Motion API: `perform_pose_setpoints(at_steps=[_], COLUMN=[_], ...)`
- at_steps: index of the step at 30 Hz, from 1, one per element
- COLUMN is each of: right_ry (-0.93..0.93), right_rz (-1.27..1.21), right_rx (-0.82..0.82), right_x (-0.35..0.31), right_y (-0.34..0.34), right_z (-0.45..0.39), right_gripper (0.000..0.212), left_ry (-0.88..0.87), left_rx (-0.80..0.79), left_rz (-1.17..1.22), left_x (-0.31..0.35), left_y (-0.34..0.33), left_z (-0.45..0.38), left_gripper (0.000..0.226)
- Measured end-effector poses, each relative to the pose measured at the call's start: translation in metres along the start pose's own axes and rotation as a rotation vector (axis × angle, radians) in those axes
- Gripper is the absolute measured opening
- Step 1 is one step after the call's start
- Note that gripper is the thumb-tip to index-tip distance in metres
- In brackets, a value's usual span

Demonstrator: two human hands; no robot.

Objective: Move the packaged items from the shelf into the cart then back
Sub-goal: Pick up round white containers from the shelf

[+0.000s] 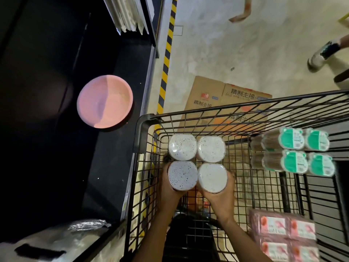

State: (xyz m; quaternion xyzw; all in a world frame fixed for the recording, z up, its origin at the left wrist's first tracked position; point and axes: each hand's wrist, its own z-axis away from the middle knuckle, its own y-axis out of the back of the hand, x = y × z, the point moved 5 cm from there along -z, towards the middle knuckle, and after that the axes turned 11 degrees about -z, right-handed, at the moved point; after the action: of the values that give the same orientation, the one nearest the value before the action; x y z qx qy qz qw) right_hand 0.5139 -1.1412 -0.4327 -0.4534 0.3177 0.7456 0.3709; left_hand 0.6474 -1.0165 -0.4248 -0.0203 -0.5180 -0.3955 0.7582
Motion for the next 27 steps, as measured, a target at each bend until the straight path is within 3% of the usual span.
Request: perform_pose_setpoints(at_steps=[9, 18, 27], right_ry=[-0.033, -0.091, -0.079], right_rz=[0.01, 0.057, 0.057], right_rx=[0.021, 0.046, 0.063], right_x=[0.003, 0.003, 0.007], right_y=[-0.005, -0.002, 0.002], right_z=[-0.004, -0.001, 0.007], right_gripper=[0.092, 0.099, 0.091], left_ry=[0.045, 0.187, 0.183], left_rx=[0.062, 0.113, 0.088], left_rz=[-0.052, -0.192, -0.229], left_x=[0.0, -0.004, 0.0], left_y=[0.004, 0.002, 0.002], left_z=[0.001, 0.009, 0.013], left_gripper=[0.069, 0.092, 0.095])
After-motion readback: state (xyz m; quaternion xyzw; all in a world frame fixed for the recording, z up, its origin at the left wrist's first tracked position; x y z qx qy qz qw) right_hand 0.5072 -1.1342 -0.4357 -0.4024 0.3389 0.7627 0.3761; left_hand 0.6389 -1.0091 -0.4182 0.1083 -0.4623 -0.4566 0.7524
